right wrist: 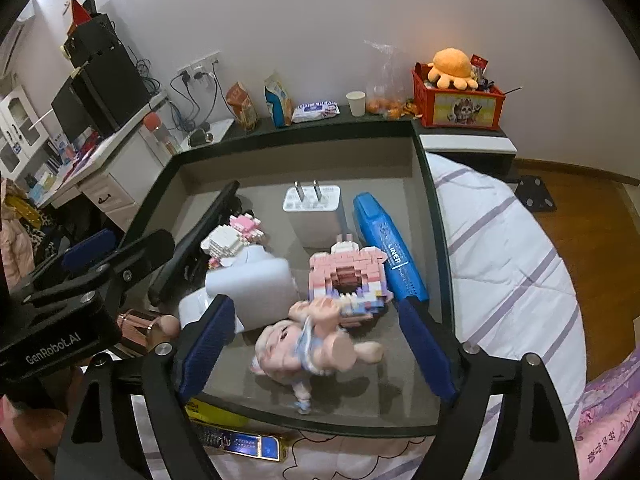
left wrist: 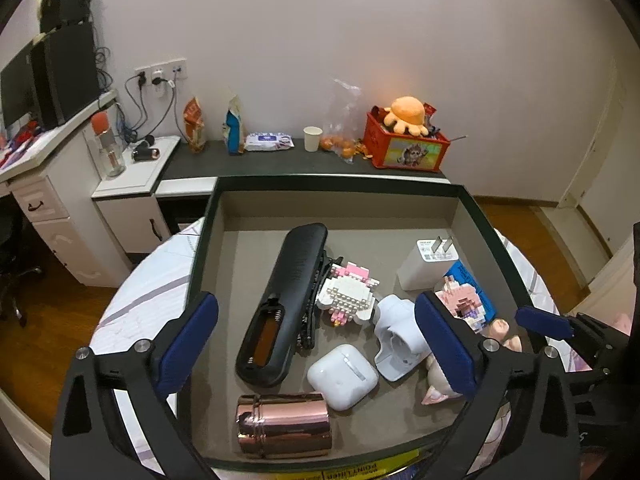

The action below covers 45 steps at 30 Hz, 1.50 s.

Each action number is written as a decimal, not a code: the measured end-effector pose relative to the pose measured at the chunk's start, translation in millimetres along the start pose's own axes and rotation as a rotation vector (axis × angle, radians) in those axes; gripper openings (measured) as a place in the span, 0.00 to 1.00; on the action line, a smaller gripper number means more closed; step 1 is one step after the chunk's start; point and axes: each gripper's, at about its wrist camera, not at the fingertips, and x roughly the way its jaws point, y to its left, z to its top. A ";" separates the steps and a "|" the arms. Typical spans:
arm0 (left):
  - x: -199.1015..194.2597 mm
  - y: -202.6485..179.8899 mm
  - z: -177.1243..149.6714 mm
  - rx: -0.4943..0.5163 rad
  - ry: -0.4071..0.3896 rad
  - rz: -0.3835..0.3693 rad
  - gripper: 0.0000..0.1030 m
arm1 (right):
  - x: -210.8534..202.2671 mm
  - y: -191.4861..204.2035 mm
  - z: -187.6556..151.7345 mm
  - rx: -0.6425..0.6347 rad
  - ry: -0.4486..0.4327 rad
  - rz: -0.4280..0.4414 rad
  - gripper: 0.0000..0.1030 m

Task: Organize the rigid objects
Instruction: 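Lower both into the box and open both grippers, then withdraw both grippers from the box back over the bed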

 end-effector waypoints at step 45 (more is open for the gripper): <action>-128.7 15.1 -166.2 -0.131 0.046 0.072 1.00 | -105.1 -26.6 -150.5 0.098 -0.045 0.060 1.00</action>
